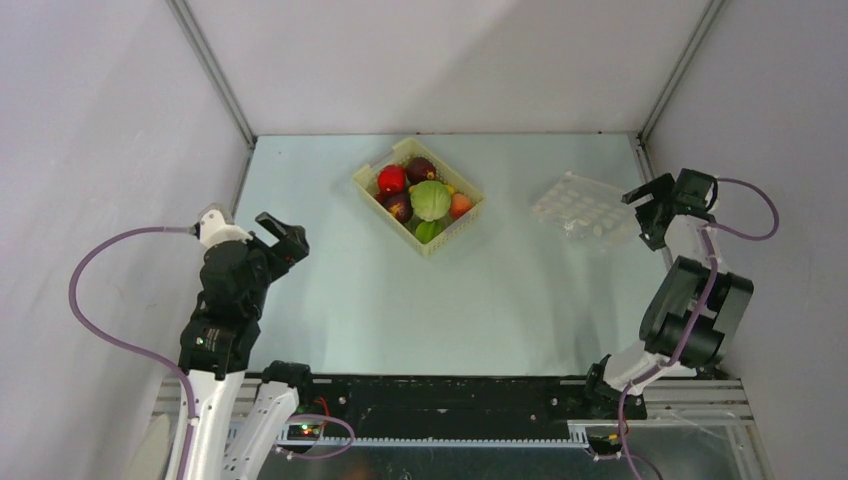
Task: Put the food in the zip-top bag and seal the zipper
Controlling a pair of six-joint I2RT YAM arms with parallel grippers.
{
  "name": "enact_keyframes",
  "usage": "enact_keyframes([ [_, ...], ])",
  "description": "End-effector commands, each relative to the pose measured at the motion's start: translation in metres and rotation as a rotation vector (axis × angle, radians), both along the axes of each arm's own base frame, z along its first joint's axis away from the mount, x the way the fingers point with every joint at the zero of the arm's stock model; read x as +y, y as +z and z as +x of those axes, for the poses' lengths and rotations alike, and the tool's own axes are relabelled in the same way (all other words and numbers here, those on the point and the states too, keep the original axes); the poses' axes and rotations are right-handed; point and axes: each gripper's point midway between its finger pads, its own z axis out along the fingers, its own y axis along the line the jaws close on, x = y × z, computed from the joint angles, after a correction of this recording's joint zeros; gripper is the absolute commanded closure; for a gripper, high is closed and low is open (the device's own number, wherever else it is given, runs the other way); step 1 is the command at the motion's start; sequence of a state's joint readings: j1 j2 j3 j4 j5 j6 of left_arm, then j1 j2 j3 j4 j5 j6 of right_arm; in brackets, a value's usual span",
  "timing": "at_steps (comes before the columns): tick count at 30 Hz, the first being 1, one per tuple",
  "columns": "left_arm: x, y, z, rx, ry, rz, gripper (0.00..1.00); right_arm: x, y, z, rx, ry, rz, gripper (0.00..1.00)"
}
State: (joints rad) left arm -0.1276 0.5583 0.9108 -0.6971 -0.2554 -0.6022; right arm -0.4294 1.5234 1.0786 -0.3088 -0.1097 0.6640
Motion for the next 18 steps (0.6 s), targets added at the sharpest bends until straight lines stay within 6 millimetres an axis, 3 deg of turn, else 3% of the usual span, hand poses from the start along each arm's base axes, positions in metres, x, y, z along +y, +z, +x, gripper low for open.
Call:
enact_keyframes([
  [1,-0.002,0.003,0.003,-0.015,-0.018,0.002,0.02,-0.019,0.003,0.035,-0.066,-0.074,-0.011,0.00],
  [7,-0.003,-0.002,0.004,0.001,-0.021,0.001,0.02,-0.020,-0.034,0.058,-0.011,-0.098,0.018,0.00],
  [13,-0.005,-0.005,0.005,0.012,-0.031,-0.002,0.01,-0.014,-0.052,0.075,0.002,-0.104,0.043,0.02],
  [16,-0.005,-0.006,0.004,0.014,-0.030,0.000,0.02,-0.011,-0.060,0.076,0.013,-0.106,0.063,0.14],
  [18,-0.005,-0.007,0.003,0.018,-0.031,0.003,0.02,-0.008,-0.060,0.078,0.011,-0.092,0.065,0.32],
])
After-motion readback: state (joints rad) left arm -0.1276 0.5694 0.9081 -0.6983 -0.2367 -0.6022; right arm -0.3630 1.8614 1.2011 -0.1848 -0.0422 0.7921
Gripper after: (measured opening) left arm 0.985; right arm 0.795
